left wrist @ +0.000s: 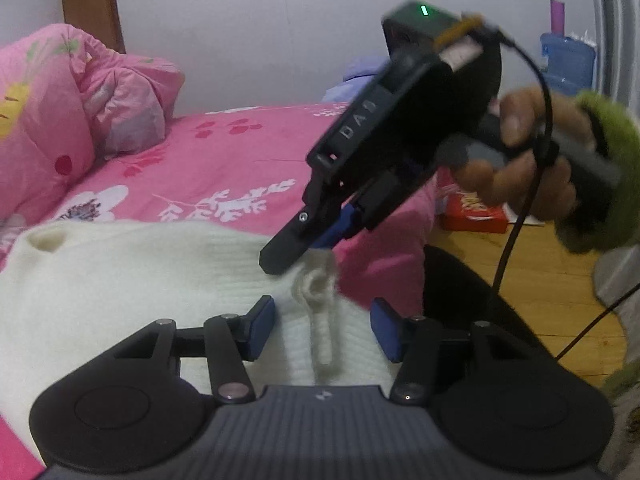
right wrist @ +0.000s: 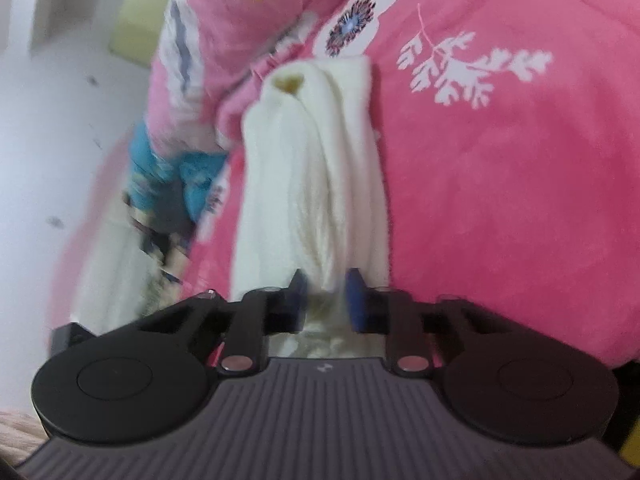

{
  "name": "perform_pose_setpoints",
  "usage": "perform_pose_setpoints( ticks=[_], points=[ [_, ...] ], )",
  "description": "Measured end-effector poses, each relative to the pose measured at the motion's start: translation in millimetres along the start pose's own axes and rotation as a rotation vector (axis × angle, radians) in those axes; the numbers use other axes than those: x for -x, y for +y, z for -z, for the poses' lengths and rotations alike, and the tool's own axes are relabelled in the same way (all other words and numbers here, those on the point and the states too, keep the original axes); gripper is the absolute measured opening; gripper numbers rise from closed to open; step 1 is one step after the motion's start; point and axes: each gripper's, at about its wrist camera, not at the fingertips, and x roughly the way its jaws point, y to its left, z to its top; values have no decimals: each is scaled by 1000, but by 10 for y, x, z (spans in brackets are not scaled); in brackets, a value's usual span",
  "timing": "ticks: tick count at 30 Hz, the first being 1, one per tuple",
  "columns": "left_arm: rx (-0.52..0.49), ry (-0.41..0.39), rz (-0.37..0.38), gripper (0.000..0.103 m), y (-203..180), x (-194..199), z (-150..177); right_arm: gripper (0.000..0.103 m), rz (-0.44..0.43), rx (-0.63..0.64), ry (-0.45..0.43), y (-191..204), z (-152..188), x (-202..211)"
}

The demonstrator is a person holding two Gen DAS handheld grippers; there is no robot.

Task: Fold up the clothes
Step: 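Close both grippers on the folded sweater edge again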

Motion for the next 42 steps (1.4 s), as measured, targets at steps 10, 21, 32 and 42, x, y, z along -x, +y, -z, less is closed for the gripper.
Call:
perform_pose_setpoints(
  ticks=[10, 21, 32, 42],
  points=[
    [53, -59, -193, 39, -85, 144, 7, 13, -147, -115, -36, 278, 3, 43],
    [152, -120, -137, 9, 241, 731, -64, 13, -245, -155, -85, 447, 41, 124],
    [-58, -20, 48, 8, -172, 801, 85, 12, -240, -226, -101, 126, 747, 351],
    [-37, -10, 129, 8, -203, 716, 45, 12, -201, -123, -125, 179, 820, 522]
  ],
)
